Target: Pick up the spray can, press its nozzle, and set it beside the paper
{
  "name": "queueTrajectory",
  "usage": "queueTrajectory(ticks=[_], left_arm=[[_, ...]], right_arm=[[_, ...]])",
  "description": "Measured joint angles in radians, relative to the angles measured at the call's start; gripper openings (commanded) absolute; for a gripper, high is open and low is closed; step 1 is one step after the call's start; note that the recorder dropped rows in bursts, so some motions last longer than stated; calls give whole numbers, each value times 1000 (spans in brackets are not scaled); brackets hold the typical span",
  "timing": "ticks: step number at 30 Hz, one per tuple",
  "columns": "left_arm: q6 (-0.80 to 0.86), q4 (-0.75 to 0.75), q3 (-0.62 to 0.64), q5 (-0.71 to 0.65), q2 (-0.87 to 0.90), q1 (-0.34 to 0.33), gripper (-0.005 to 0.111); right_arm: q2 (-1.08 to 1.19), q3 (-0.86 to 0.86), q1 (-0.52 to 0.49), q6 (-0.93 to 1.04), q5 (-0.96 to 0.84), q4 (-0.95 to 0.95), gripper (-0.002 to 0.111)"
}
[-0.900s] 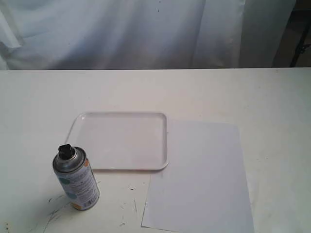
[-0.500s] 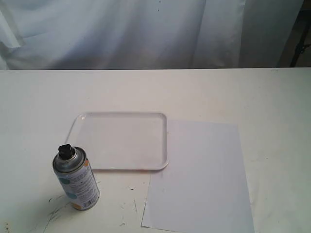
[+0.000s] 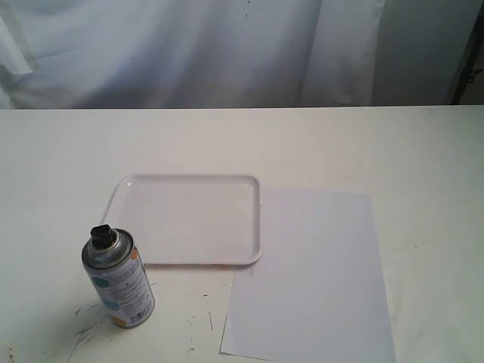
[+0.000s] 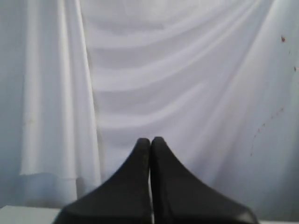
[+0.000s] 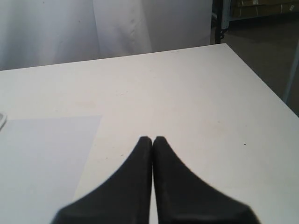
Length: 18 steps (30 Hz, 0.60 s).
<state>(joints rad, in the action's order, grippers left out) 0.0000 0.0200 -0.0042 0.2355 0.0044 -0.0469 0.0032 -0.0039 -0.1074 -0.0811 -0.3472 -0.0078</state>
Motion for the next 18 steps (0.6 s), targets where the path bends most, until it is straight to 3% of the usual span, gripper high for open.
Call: queueTrajectory(ticks=[4, 9, 13, 18], left_arm=[[-25, 42, -26, 34, -2, 0, 0], [0, 70, -184, -12, 58, 0, 0], [0, 74, -374, -17, 262, 0, 0], [-47, 75, -655, -88, 654, 0, 0]], right_arm=[[0, 0, 0, 0, 0, 0, 0], [0, 0, 0, 0, 0, 0, 0], [0, 0, 0, 0, 0, 0, 0], [0, 0, 0, 0, 0, 0, 0]])
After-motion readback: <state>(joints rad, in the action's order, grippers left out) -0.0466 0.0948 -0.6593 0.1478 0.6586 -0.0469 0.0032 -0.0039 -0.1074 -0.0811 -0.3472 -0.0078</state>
